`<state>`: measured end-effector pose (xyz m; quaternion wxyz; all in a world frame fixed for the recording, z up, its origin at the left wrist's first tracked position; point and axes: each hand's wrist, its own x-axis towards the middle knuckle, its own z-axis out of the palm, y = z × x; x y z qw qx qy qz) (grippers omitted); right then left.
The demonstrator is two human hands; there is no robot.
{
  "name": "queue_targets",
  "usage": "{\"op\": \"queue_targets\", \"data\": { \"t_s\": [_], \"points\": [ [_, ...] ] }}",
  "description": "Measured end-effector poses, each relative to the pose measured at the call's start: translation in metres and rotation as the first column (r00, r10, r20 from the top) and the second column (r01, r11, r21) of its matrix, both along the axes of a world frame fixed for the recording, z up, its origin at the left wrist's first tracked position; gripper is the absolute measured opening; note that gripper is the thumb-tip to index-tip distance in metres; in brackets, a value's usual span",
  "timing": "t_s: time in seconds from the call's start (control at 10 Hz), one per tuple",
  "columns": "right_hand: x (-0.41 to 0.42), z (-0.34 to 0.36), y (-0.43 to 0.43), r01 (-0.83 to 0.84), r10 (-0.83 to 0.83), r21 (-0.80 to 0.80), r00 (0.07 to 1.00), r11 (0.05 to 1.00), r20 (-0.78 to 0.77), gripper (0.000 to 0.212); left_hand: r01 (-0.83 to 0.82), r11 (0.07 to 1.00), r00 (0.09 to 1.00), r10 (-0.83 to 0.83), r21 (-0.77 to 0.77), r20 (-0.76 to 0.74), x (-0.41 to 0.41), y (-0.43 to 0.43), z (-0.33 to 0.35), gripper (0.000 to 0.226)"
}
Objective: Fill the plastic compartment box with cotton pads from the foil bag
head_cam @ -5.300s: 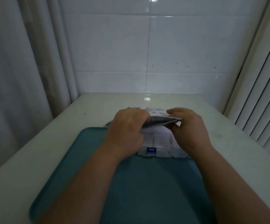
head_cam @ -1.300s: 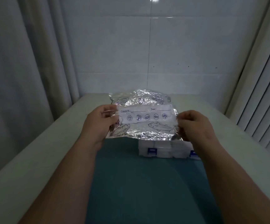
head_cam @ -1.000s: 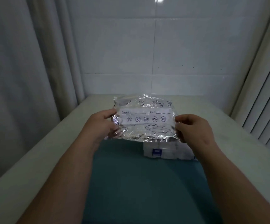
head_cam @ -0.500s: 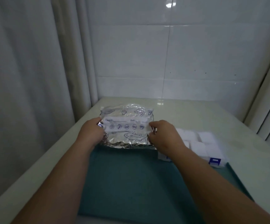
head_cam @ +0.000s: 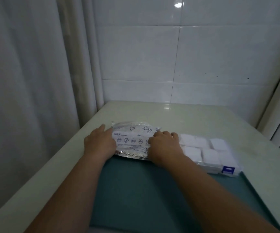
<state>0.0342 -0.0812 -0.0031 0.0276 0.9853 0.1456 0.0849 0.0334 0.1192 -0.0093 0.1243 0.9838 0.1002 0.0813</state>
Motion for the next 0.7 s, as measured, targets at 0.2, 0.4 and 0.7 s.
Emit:
{"op": "queue_targets", "data": {
  "t_s": [0.2, 0.4, 0.7],
  "points": [
    [-0.003, -0.008, 0.009, -0.053, 0.019, -0.208, 0.986, 0.977, -0.166, 0.033, 0.205, 0.966, 0.977, -0.193, 0.156, -0.087, 0.001, -0.009, -0.018, 0.058],
    [-0.005, -0.006, 0.008, -0.068, 0.044, -0.188, 0.990, 0.980, -0.132, 0.031, 0.174, 0.970, 0.977, -0.148, 0.172, -0.153, 0.003, -0.005, -0.026, 0.059],
    [-0.009, 0.006, -0.008, -0.019, 0.069, 0.311, 0.986, 0.950, -0.151, 0.012, 0.224, 0.974, 0.973, -0.221, -0.041, 0.069, -0.005, -0.027, -0.001, 0.048]
  ]
}}
